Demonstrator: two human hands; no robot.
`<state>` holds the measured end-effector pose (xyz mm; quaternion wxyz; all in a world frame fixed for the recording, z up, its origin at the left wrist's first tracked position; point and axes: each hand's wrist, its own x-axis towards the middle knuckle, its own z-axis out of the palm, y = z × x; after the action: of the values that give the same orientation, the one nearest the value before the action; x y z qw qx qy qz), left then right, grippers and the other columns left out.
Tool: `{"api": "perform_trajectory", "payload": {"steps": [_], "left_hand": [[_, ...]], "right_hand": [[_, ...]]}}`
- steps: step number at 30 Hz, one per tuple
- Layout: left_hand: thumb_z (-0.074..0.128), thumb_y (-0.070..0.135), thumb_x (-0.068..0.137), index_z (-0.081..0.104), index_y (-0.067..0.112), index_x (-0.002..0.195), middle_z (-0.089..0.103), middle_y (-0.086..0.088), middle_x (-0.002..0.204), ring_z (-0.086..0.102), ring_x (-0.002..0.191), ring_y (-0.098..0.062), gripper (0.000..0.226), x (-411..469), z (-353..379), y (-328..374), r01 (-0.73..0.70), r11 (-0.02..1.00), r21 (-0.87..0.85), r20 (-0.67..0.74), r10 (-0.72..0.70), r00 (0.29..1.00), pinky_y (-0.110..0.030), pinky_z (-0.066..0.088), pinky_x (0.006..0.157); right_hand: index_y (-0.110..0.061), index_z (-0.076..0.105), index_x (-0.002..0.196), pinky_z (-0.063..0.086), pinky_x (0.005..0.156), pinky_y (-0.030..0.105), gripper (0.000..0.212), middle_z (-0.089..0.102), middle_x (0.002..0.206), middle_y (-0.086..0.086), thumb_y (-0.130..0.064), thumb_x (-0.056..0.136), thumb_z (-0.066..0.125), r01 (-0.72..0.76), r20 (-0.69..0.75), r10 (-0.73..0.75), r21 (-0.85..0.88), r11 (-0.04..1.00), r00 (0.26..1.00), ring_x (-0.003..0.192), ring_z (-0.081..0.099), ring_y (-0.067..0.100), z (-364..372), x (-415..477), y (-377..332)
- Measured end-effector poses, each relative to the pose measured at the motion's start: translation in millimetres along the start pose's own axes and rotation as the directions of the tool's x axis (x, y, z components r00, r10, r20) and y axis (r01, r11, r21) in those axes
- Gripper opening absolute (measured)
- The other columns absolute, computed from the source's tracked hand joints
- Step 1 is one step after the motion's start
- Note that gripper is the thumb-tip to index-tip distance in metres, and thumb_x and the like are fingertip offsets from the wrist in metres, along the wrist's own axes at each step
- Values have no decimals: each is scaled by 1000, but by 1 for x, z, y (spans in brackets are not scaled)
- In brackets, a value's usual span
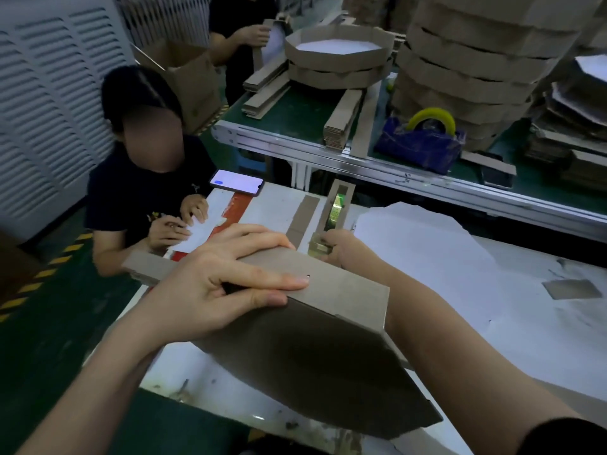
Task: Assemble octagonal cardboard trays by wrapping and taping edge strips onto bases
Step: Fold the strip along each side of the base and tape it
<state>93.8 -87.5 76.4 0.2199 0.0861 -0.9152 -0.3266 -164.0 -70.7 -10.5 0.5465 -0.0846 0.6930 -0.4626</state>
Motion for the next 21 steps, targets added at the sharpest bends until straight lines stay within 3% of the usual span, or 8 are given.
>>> {"api": "perform_trajectory", "payload": {"steps": [3, 4, 7, 10, 13, 15, 18, 21], "left_hand": [[61, 42, 87, 73, 34, 110, 59, 11, 129, 48, 126, -20, 27, 2, 2, 0, 23, 1000, 2, -13, -23, 1000, -30, 37, 103], [61, 42, 87, 73, 34, 110, 59, 10, 129, 48, 125, -20, 27, 2, 2, 0, 30, 1000, 1, -19, -30, 999, -29, 37, 103], [61, 43, 85, 73, 35, 109, 59, 10, 129, 47, 126, -18, 28, 3, 3, 0, 56, 998, -10, -34, -57, 998, -21, 34, 104], [61, 43, 84, 73, 36, 109, 59, 11, 130, 47, 125, -16, 28, 3, 4, 0, 66, 998, -13, -37, -66, 997, -23, 36, 103], [62, 43, 84, 73, 37, 109, 59, 12, 129, 48, 124, -19, 28, 3, 5, -1, 70, 997, -15, -46, -70, 996, -31, 40, 101], [62, 44, 84, 73, 39, 109, 59, 12, 129, 49, 123, -21, 28, 4, 5, -2, 68, 998, -19, -48, -69, 996, -33, 42, 100], [62, 45, 84, 72, 41, 109, 59, 14, 128, 49, 124, -20, 28, 5, 5, -2, 61, 998, -23, -47, -62, 997, -30, 41, 99], [61, 46, 84, 72, 44, 109, 57, 16, 129, 48, 124, -19, 27, 5, 5, -3, 56, 998, -15, -41, -56, 998, -28, 42, 97]], "right_hand": [[-5, 53, 114, 48, 83, 20, 17, 59, 114, 11, -13, 99, 51, 82, -200, -75, 28, 996, 977, 98, 58, 21, 8, 28, 8], [-3, 55, 120, 51, 92, 30, 27, 62, 117, 12, -16, 98, 49, 36, -263, 1, 134, 990, 965, 106, 61, 25, 12, 36, 8], [-8, 58, 122, 52, 98, 44, 34, 64, 113, 11, -24, 93, 51, 63, -281, 8, 242, 968, 960, 108, 63, 31, 13, 50, 9], [-8, 61, 105, 52, 96, 42, 24, 66, 104, 9, -25, 90, 57, 123, -325, -54, 193, 973, 944, 102, 64, 30, 8, 48, 16], [-5, 58, 105, 49, 98, 39, 12, 59, 108, 14, -13, 98, 52, 176, -232, -154, 79, 981, 960, 102, 59, 31, 7, 51, 28], [-14, 56, 86, 48, 88, 31, 21, 57, 97, 13, -18, 103, 44, 200, -239, -196, -9, 980, 951, 88, 56, 23, 6, 48, 38], [-10, 61, 95, 45, 78, 28, 17, 59, 94, 10, -21, 102, 50, 237, -246, -264, -134, 962, 933, 89, 55, 23, 2, 47, 53], [4, 64, 111, 46, 76, 26, 34, 62, 95, 13, -27, 101, 55, 249, -206, -287, -194, 949, 935, 90, 59, 31, -4, 42, 67]]}}
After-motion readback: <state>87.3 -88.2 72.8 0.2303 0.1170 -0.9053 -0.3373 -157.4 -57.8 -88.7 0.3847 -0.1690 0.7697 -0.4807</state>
